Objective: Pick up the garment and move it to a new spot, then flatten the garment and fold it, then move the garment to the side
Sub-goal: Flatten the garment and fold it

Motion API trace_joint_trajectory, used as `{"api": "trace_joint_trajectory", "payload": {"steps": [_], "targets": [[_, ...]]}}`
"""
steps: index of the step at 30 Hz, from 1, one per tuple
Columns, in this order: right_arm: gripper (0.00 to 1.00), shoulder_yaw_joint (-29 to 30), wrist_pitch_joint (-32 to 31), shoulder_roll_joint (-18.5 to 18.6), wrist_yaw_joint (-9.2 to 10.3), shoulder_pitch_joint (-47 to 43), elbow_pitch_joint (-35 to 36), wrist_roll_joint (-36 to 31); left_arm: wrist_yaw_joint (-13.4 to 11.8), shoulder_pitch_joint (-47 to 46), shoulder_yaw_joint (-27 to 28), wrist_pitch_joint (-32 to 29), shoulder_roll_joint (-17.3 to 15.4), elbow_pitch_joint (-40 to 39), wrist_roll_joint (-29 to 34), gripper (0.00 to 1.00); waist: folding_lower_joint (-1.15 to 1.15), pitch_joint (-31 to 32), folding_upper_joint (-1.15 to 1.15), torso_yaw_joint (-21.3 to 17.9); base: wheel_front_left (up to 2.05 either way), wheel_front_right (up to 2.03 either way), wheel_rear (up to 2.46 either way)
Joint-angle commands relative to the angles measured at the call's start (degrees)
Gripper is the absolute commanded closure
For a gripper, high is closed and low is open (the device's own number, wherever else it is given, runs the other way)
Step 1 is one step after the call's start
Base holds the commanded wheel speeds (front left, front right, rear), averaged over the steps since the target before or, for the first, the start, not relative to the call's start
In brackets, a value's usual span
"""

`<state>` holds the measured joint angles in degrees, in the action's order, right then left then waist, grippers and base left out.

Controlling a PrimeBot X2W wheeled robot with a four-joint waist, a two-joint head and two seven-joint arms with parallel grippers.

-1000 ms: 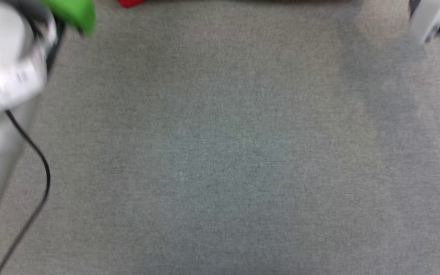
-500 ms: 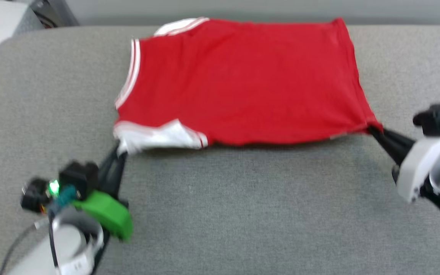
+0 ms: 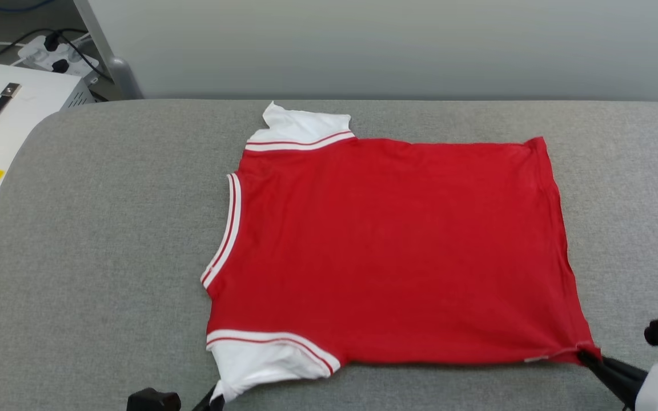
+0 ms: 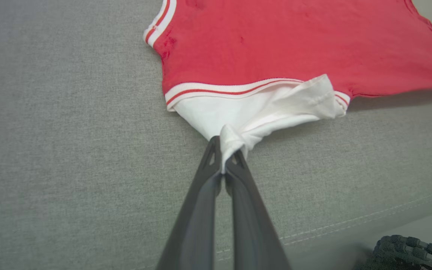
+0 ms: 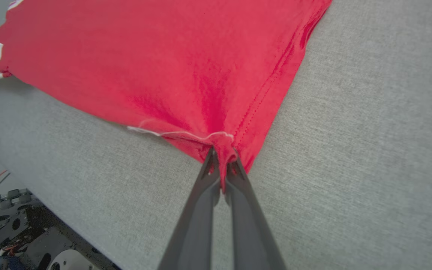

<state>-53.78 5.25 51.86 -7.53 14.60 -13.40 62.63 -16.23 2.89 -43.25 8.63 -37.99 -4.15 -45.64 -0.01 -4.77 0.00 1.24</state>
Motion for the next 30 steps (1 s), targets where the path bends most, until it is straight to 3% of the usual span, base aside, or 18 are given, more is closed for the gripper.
{"api": "trace_joint_trajectory", "payload": {"steps": [1, 6, 11, 21, 30], "targets": [[1.0, 0.81, -0.75, 0.53, 0.04, -2.4, 0.94, 0.45, -0.47, 1.51, -0.1, -0.56, -0.54, -0.86, -0.99, 1.0, 0.01, 0.88, 0.0, -0.01, 0.0, 0.0, 0.0], [1.0, 5.13, -2.43, 1.12, 0.04, -8.61, 3.77, 0.87, -1.23, 3.13, 0.36, -1.61, -1.47, -2.67, -2.58, 1.0, 0.01, 0.84, 0.0, 0.1, 0.0, 0.0, 0.0], [1.0, 11.1, -4.04, -0.5, 0.04, -9.58, 5.26, -0.33, -0.11, -1.51, 0.71, -1.43, -1.65, -2.15, -0.31, 1.0, 0.01, 0.04, 0.0, 0.08, 0.0, 0.0, 0.0], [1.0, 21.46, -9.71, -4.34, 0.04, -3.49, 8.03, -3.29, 6.76, -19.21, 1.57, -3.5, -2.06, 3.64, 5.13, 1.0, 0.01, -5.64, 0.0, -1.4, 0.0, 0.0, 0.0], [1.0, 25.22, -14.18, -7.2, 0.04, 3.18, 6.4, -5.98, 13.61, -33.22, 1.82, -2.38, 1.55, 15.8, 7.12, 1.0, 0.01, -12.2, 0.0, -2.45, 0.0, 0.0, 0.0]]}}
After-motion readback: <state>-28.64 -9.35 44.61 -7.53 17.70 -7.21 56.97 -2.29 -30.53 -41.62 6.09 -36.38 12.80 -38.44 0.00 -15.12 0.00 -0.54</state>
